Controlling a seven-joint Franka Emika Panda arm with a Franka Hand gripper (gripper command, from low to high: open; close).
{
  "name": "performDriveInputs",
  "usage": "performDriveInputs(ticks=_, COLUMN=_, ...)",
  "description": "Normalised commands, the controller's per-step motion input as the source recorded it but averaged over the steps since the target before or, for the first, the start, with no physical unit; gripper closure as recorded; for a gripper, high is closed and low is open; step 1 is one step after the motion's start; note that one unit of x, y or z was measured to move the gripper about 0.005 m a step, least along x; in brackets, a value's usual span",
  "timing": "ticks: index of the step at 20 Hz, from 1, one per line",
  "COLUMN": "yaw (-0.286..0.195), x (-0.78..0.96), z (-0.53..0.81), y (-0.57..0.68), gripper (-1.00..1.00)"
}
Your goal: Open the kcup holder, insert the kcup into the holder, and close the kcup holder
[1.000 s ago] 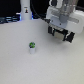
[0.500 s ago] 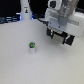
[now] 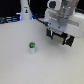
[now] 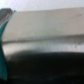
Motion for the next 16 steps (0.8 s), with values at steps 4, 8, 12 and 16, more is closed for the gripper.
performDriveInputs(ticks=4, yaw=-0.012, x=0.03, z=0.09, y=-0.03, gripper=-1.0)
performDriveInputs(ticks=8, yaw=-0.126, x=0.15, z=0.52, y=-0.12, gripper=-1.0)
performDriveInputs(ticks=12, yaw=-0.195, x=0.05, z=0.54, y=-0.29, gripper=-1.0)
performDriveInputs(ticks=16, yaw=-0.265, x=0.0, z=0.44, y=-0.36, gripper=-1.0)
